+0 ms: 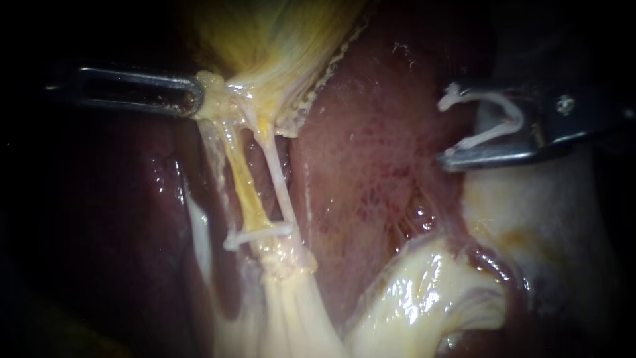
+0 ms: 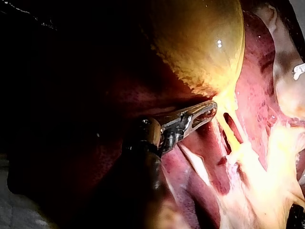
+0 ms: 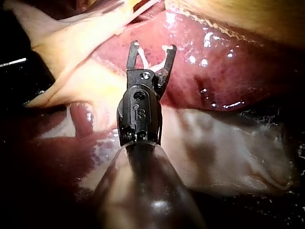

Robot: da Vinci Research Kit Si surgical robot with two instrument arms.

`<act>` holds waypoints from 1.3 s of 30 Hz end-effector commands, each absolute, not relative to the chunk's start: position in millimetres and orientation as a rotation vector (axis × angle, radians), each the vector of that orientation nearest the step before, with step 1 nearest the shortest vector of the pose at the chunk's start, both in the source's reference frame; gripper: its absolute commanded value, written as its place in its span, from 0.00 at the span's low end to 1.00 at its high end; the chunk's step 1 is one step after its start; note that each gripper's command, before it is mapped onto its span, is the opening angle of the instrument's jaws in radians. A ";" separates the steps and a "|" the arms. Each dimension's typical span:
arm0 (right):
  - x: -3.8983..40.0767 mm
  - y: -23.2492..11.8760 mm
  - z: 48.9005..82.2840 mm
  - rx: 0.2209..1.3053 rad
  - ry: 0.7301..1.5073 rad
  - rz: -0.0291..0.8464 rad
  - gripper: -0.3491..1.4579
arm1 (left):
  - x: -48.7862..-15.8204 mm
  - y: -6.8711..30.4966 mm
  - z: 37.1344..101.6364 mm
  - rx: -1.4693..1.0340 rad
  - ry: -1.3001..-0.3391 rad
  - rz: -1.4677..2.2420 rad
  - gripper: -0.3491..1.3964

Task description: Clipping second clip left tube

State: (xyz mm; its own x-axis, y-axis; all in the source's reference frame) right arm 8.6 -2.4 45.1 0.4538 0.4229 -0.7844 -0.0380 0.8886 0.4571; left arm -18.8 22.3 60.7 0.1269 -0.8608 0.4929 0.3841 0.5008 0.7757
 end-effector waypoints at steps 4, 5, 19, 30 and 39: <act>10.8 -4.0 46.1 0.457 1.085 0.316 0.46 | -18.8 22.3 60.8 0.531 -1.097 -0.973 0.00; 11.4 -4.4 46.4 0.474 1.091 0.325 0.46 | -18.8 22.3 60.8 0.531 -1.097 -0.973 0.00; 17.1 -7.7 49.3 0.616 1.120 0.372 0.46 | -19.0 22.2 60.8 0.532 -1.097 -0.972 0.00; 19.8 -8.8 51.2 0.638 1.114 0.389 0.46 | -19.1 22.1 60.7 0.534 -1.098 -0.971 0.00; 20.9 -9.3 52.3 0.657 1.110 0.392 0.46 | -19.2 22.1 60.7 0.534 -1.098 -0.971 0.00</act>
